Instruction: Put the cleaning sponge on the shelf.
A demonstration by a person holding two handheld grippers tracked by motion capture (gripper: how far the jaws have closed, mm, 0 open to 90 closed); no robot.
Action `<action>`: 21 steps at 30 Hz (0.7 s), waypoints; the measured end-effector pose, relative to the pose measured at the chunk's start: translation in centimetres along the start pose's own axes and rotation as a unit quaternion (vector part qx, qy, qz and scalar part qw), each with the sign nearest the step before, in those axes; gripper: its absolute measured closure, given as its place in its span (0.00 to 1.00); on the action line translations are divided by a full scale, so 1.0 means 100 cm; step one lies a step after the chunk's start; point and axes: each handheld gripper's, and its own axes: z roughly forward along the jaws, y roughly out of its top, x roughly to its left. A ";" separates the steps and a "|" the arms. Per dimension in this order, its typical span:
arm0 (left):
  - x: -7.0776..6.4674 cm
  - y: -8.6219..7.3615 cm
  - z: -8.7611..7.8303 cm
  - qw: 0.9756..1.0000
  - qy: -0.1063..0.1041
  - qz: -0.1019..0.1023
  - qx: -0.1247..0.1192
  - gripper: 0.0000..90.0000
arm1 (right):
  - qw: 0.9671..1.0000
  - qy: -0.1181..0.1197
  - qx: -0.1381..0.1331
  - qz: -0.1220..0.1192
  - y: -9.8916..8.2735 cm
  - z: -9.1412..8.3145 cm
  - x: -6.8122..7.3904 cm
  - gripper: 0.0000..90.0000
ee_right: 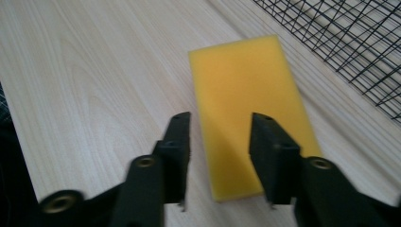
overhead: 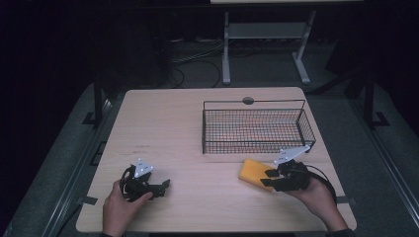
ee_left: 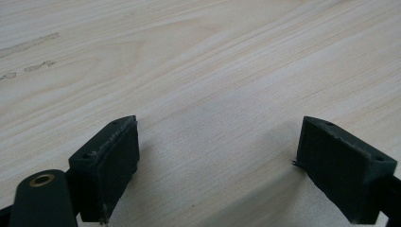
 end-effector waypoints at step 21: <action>0.000 0.000 0.000 1.000 0.000 0.000 0.001 0.14 | 0.991 -0.018 0.099 -0.083 0.036 0.036 -0.012 0.15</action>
